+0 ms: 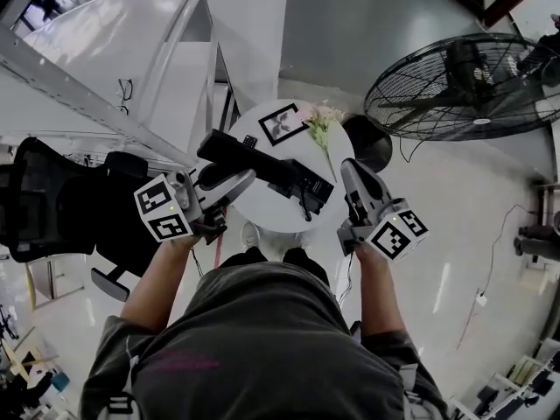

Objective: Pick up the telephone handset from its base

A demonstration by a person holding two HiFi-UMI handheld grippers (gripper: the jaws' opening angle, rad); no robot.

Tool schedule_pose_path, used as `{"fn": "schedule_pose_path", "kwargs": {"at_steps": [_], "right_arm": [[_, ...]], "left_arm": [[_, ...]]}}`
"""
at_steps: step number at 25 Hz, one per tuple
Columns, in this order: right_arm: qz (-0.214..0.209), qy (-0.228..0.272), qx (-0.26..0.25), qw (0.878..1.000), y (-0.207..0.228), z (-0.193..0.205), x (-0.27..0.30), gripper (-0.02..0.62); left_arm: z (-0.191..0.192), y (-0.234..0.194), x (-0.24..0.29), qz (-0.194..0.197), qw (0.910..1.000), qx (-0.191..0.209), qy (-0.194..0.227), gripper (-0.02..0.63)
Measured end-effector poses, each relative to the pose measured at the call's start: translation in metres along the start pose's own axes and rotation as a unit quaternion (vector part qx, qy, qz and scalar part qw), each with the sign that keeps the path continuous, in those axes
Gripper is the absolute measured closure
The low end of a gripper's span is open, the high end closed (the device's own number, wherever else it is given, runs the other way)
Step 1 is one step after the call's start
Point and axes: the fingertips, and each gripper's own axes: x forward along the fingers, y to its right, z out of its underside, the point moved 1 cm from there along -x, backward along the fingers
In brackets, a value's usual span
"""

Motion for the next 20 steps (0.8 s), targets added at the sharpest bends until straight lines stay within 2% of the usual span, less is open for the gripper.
{"fn": "schedule_pose_path", "kwargs": {"at_steps": [7, 20], "right_arm": [[-0.006, -0.004, -0.009, 1.0, -0.007, 0.001, -0.001, 0.575], [-0.008, -0.022, -0.013, 1.0, -0.008, 0.013, -0.002, 0.575]], "left_arm": [[-0.004, 0.002, -0.002, -0.001, 1.0, -0.001, 0.009, 0.526], [0.012, 0.004, 0.002, -0.002, 0.9999, -0.011, 0.002, 0.526]]}}
